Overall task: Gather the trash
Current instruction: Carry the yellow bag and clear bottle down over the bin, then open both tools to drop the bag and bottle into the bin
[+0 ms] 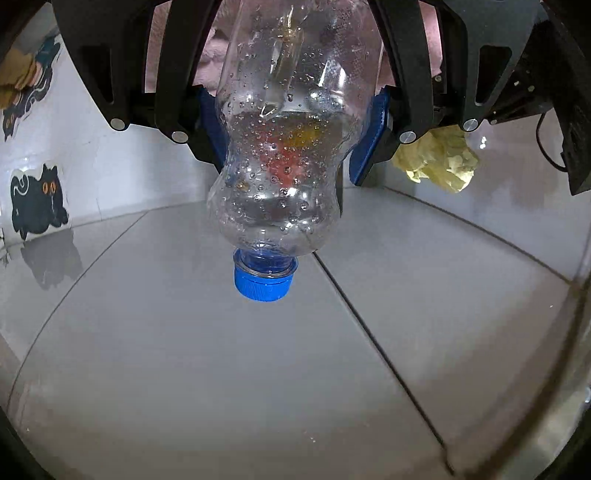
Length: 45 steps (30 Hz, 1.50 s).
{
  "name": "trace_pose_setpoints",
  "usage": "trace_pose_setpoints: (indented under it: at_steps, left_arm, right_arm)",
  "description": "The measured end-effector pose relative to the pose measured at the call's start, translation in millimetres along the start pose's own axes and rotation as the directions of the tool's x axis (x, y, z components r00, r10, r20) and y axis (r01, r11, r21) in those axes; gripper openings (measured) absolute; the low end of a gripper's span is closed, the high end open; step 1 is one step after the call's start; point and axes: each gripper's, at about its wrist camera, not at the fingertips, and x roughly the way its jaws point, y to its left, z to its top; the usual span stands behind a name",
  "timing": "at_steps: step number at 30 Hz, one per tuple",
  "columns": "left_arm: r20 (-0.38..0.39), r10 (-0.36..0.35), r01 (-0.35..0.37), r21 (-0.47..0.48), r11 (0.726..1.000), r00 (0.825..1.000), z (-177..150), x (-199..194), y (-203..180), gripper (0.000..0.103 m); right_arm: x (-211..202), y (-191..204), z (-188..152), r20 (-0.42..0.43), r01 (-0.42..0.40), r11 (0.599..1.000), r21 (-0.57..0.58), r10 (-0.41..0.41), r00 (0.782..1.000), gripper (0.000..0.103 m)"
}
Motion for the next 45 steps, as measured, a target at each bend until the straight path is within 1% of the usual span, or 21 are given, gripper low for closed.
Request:
trace_pose_setpoints:
  at_steps: [7,11,14,20,24,27,28,29,30,31,32,35,39,43,45]
  left_arm:
    - [-0.094,-0.013,0.01,-0.031,0.999,0.995,10.7,49.8,17.0,0.014]
    - [-0.133,-0.018,0.012,-0.052,0.999,0.991,16.7,72.8,29.8,0.014]
    - [-0.158,-0.021,0.011,-0.061,0.998,0.987,22.3,84.3,29.8,0.014]
    - [-0.188,-0.038,0.022,-0.088,0.996,0.981,28.8,103.3,31.0,0.015]
    - [-0.186,-0.053,0.034,-0.106,0.994,0.981,32.8,108.4,31.8,0.015]
    - [-0.179,-0.064,0.045,-0.111,0.993,0.982,34.9,106.1,32.3,0.018]
    - [-0.177,-0.067,0.047,-0.111,0.993,0.982,36.1,105.5,31.8,0.02]
    - [-0.176,-0.066,0.047,-0.111,0.993,0.982,36.4,104.6,31.6,0.026]
    - [-0.175,-0.063,0.044,-0.11,0.993,0.983,36.7,104.4,31.3,0.028]
    - [-0.174,-0.056,0.037,-0.108,0.993,0.983,36.6,104.9,31.0,0.034]
    - [-0.173,-0.051,0.032,-0.108,0.994,0.984,36.6,104.1,30.7,0.036]
    - [-0.171,-0.048,0.03,-0.111,0.993,0.984,35.0,105.4,33.6,0.041]
    - [-0.151,-0.041,0.025,-0.109,0.994,0.988,35.0,93.5,33.6,0.043]
    - [-0.109,-0.038,0.026,-0.104,0.994,0.993,33.5,69.7,32.7,0.054]
    - [-0.079,-0.035,0.026,-0.108,0.994,0.996,32.3,50.9,32.6,0.061]
  right_arm:
    - [58.2,-4.8,5.0,-0.086,0.03,1.0,-0.006,-0.031,0.996,0.063]
    - [79.6,-7.0,7.1,-0.117,0.039,0.999,-0.011,-0.04,0.992,0.063]
    - [94.6,-11.9,10.3,-0.141,0.042,0.999,-0.006,-0.042,0.989,0.063]
    - [113.5,-12.4,19.4,-0.175,0.041,0.999,-0.002,-0.04,0.984,0.064]
    - [122.4,-10.3,24.4,-0.195,0.034,0.999,-0.002,-0.034,0.98,0.064]
    - [125.1,-9.4,25.9,-0.205,0.029,1.0,0.007,-0.027,0.978,0.064]
    - [125.8,-10.4,26.3,-0.206,0.03,1.0,0.009,-0.027,0.978,0.064]
    - [125.8,-10.8,27.2,-0.206,0.034,0.999,0.012,-0.031,0.978,0.066]
    - [125.7,-11.1,28.5,-0.204,0.039,0.999,0.014,-0.035,0.978,0.069]
    - [124.6,-12.3,29.8,-0.199,0.043,0.999,0.015,-0.039,0.979,0.075]
    - [122.8,-13.1,31.0,-0.192,0.047,0.999,0.017,-0.043,0.98,0.077]
    - [117.6,-13.7,34.3,-0.18,0.05,0.999,0.02,-0.045,0.983,0.077]
    - [105.6,-14.0,36.6,-0.159,0.052,0.998,0.023,-0.047,0.986,0.078]
    - [84.7,-11.7,34.0,-0.136,0.042,0.999,0.028,-0.038,0.99,0.078]
    - [69.7,-9.1,32.6,-0.116,0.035,0.999,0.032,-0.031,0.993,0.079]
